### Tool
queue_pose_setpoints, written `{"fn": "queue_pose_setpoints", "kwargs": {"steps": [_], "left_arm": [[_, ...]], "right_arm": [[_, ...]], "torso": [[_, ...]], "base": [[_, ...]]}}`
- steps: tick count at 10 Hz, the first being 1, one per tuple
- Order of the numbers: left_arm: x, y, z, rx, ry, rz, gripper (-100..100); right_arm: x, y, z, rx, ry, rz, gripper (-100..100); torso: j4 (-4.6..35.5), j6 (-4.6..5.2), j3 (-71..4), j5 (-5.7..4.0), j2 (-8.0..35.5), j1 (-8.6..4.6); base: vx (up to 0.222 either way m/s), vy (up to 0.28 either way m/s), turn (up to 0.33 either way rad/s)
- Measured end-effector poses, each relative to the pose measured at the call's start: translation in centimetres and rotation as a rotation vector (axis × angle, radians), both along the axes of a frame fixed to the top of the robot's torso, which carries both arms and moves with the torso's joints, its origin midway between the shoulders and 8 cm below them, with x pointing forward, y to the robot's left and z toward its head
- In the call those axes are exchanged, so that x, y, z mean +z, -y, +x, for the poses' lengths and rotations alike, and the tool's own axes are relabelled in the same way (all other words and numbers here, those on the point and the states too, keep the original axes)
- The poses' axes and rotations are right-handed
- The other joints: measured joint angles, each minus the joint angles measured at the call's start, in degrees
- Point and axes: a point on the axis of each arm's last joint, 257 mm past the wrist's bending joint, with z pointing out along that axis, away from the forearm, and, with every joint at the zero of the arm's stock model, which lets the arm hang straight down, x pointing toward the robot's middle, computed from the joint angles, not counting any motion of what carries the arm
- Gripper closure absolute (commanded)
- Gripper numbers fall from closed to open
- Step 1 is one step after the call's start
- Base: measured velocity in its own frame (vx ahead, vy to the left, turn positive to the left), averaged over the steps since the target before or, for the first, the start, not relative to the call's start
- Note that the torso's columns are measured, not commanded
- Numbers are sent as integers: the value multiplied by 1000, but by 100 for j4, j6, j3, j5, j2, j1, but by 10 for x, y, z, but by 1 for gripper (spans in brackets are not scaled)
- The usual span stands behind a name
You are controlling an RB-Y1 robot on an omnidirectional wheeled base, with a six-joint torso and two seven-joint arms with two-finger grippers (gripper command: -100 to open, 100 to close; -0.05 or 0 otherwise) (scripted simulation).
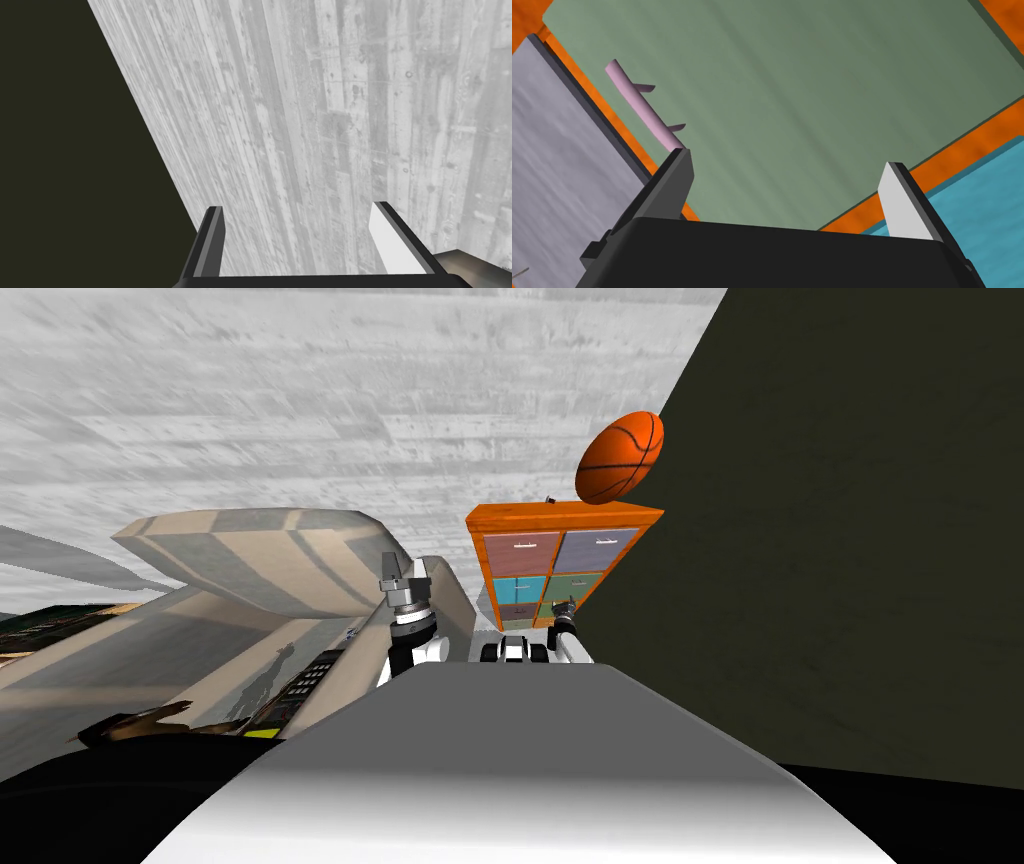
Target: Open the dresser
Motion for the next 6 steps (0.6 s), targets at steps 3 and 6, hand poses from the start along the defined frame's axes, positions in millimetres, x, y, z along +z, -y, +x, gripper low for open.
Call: {"fn": "queue_pose_setpoints", "kwargs": {"steps": [3, 6], "left_arm": [[0, 0, 0, 0, 0, 0, 0], [0, 0, 0, 0, 0, 0, 0]], "right_arm": [[1, 1, -1, -12, -11, -129, -100], [3, -2, -2, -18, -17, -254, -100]], "torso": [[0, 2, -1, 0, -1, -2], [0, 0, 0, 0, 1, 1]], "base": [[-2, 18, 104], [-4, 20, 86]]}}
